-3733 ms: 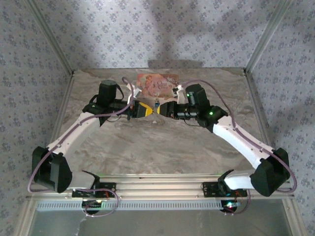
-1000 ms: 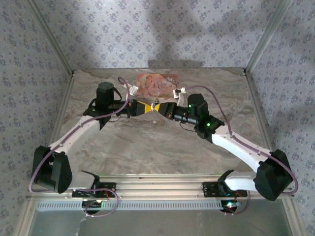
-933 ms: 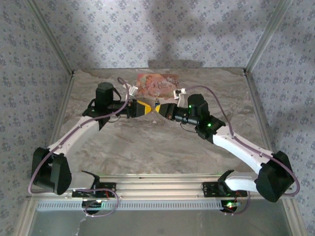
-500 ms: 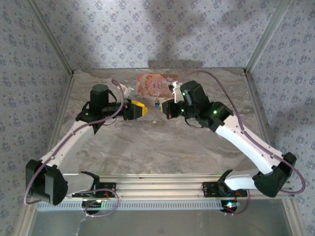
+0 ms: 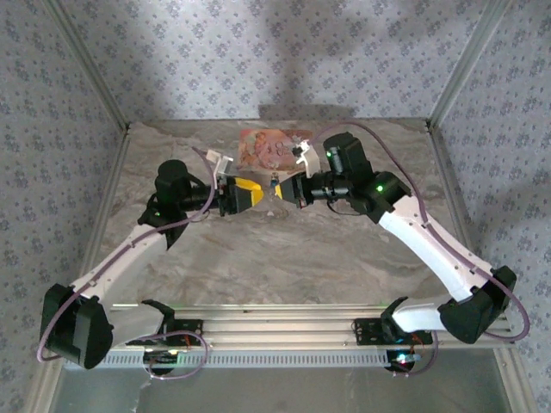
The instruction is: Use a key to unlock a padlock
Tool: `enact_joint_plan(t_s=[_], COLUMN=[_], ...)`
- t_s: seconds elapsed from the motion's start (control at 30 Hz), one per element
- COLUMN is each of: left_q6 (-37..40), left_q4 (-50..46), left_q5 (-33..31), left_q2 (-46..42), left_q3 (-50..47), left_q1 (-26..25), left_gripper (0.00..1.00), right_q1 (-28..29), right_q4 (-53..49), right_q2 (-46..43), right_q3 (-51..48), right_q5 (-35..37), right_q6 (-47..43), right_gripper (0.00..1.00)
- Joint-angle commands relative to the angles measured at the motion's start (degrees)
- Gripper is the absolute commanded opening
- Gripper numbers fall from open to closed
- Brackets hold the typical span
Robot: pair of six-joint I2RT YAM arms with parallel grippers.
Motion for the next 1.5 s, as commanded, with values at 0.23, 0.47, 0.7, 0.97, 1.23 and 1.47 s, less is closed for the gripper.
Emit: enact_joint_plan(t_s=[0.23,0.47,0.7,0.97,1.23,1.47], left_q6=[2.45,3.48,4.27,4.47,5.69,7.64], left_q4=[-0.02,-2.00,-3.84,-4.42,-5.43,-8.27], left_q5=[2.41,3.28,5.51,6.51,8.22,8.05], left_q2=[-1.17,-1.46,-0.99,-0.45,0.86,1.33], left_q3=[1.40,2.10,3.19,4.26,5.44,5.44], left_q1=[-3.23,-3.18,-3.04,-3.14,-3.58,-3.59], left_gripper=[0.40,0.25,0.37,0.38,0.32,0.29], right_q1=[-0.52,-0.91,-1.37,-1.49,-1.88,-2.34], right_q4=[-5.26,-8.52,-11.29,-12.27,-11.93,-11.10], right_q2=[2.56,2.85,3.23,4.06,4.40,4.28], right_q3=[6.91,8.19,9.59,10.28,10.06,9.60], right_q5=[-10.71,-10.51,-11.40,-11.92,-12.54,-13.07], right_q6=[-7.00,-9.72,-12.09,-13.12,-13.05,-12.44], right_gripper=[0.00,0.00,0.00,0.00,0.00,0.00])
